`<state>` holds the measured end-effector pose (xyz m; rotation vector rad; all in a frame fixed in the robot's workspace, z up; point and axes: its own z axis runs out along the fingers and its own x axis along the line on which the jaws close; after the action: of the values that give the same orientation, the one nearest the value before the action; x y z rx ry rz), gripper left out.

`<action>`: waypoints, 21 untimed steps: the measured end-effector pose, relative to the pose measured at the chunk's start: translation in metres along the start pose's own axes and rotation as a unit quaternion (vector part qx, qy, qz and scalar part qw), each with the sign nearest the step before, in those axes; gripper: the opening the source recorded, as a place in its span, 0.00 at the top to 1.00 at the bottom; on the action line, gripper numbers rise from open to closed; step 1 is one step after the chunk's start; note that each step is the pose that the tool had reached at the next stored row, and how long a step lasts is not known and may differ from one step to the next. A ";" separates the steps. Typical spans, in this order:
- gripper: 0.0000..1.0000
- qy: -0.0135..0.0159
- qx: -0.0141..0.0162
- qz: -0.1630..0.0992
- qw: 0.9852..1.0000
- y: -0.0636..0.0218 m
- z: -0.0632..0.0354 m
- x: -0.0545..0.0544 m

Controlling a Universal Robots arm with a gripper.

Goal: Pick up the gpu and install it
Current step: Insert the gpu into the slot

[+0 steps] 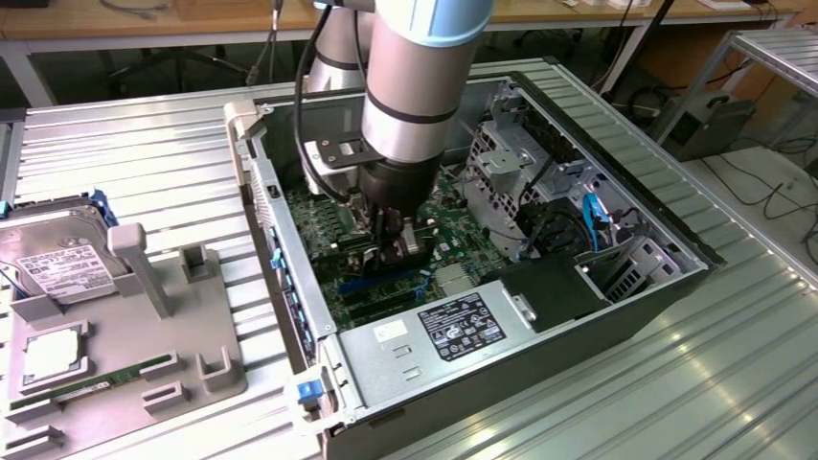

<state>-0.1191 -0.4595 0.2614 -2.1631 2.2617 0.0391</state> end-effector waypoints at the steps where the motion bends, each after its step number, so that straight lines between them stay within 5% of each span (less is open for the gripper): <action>1: 0.74 0.000 0.000 0.000 1.000 0.0007 0.0000 0.000; 21: 0.74 0.000 0.000 0.000 1.000 -0.0027 -0.0023 -0.003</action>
<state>-0.1163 -0.4571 0.2638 -2.1629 2.2616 0.0393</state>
